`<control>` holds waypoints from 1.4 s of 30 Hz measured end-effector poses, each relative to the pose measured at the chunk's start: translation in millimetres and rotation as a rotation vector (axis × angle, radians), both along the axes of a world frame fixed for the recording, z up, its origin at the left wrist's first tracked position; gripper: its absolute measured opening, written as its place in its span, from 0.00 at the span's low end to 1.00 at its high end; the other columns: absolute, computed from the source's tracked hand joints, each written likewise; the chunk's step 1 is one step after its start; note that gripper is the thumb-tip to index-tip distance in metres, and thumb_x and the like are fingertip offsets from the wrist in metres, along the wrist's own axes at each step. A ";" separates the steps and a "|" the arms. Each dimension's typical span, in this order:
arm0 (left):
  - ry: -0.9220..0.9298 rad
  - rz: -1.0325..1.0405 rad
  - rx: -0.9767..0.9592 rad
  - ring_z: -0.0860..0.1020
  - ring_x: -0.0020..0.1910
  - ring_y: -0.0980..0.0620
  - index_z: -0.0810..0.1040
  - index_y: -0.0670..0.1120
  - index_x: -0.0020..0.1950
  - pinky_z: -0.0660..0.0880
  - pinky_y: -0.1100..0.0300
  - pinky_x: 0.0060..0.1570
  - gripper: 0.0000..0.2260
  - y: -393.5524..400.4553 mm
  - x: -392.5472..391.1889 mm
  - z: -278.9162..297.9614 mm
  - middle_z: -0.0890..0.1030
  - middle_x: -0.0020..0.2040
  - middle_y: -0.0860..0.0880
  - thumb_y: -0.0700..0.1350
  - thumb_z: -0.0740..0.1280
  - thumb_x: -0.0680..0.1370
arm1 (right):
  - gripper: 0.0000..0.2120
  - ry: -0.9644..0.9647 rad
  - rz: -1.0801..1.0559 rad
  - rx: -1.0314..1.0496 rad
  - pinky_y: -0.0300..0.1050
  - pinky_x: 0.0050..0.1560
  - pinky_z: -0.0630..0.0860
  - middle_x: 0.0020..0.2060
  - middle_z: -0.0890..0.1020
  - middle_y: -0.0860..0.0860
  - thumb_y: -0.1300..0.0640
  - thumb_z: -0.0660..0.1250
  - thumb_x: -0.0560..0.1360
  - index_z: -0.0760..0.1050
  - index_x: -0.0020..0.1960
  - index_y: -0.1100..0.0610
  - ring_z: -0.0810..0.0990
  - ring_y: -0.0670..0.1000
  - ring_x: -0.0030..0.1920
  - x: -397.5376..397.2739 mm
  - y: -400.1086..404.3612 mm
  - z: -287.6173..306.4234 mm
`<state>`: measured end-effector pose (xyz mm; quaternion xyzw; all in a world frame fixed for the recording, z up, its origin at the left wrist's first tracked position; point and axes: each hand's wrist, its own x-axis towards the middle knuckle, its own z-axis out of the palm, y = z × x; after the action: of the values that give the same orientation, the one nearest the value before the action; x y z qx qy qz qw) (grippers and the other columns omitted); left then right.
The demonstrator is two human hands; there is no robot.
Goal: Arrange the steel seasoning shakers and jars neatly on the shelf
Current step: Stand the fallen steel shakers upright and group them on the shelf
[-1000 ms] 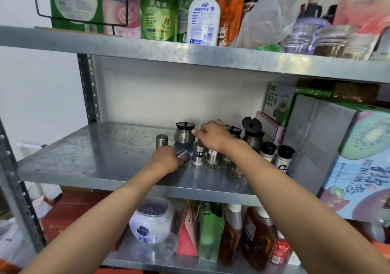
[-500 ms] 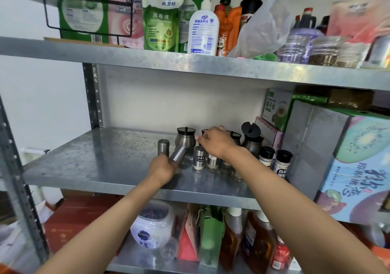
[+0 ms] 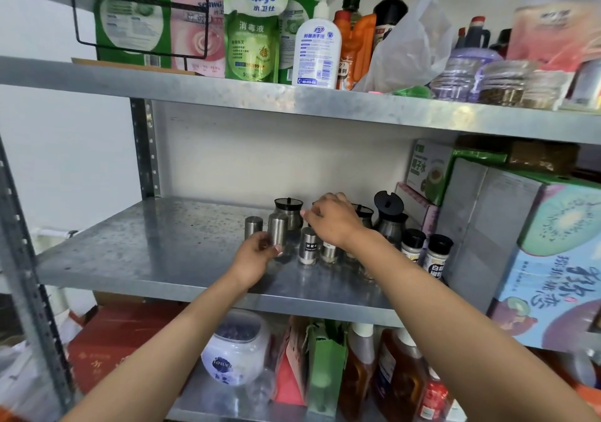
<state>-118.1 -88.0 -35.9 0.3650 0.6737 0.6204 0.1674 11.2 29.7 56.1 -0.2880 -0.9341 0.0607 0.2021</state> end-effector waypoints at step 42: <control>0.492 0.192 -0.182 0.80 0.47 0.46 0.79 0.45 0.51 0.74 0.58 0.45 0.08 -17.8 -35.5 -10.4 0.82 0.49 0.45 0.40 0.66 0.73 | 0.22 -0.111 -0.029 0.047 0.43 0.38 0.67 0.35 0.75 0.51 0.45 0.71 0.73 0.67 0.27 0.53 0.73 0.53 0.40 -51.8 -39.8 -4.1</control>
<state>-153.5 -105.8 -46.2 0.4226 0.7786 0.4631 -0.0286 -40.6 -10.1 52.0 -0.2995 -0.9408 0.0195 0.1576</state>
